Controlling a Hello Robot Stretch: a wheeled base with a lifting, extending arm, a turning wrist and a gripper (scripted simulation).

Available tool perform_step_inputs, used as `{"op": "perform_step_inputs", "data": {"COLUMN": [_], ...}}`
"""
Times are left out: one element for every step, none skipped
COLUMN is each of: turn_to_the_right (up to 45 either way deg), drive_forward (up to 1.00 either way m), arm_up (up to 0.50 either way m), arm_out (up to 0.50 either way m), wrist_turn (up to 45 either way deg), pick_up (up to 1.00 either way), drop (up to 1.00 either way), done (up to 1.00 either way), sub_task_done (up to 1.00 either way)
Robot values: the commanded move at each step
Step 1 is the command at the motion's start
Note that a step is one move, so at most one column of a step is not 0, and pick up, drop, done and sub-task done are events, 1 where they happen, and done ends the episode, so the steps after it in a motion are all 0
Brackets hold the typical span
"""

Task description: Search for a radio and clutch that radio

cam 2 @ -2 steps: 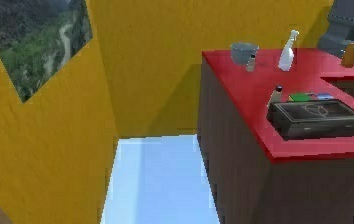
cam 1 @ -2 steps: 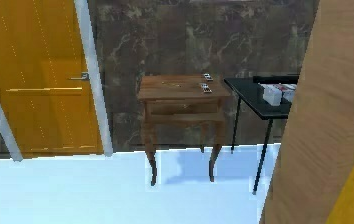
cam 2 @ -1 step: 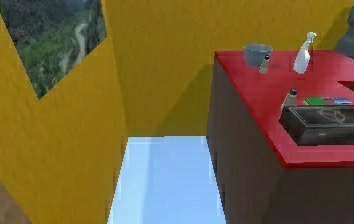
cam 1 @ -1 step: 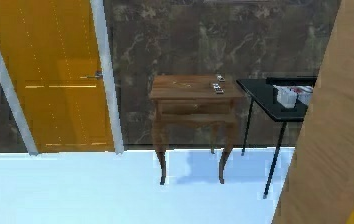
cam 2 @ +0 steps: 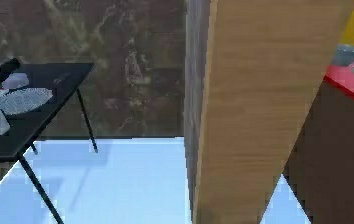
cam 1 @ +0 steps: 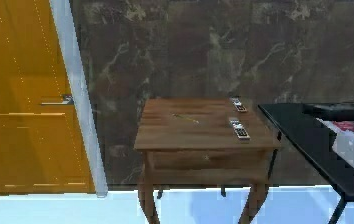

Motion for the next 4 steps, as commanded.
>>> {"op": "perform_step_inputs", "data": {"turn_to_the_right": [39.0, 0.0, -45.0, -33.0], "drive_forward": [0.00, 0.20, 0.00, 0.00], "arm_up": [0.00, 0.00, 0.00, 0.00], "arm_out": [0.00, 0.00, 0.00, 0.00], "wrist_turn": [0.0, 0.0, 0.0, 0.0], "pick_up": [0.00, 0.00, 0.00, 0.00], "drop": [0.00, 0.00, 0.00, 0.00], "done": [0.00, 0.00, 0.00, 0.00], "sub_task_done": [0.00, 0.00, 0.00, 0.00]}}
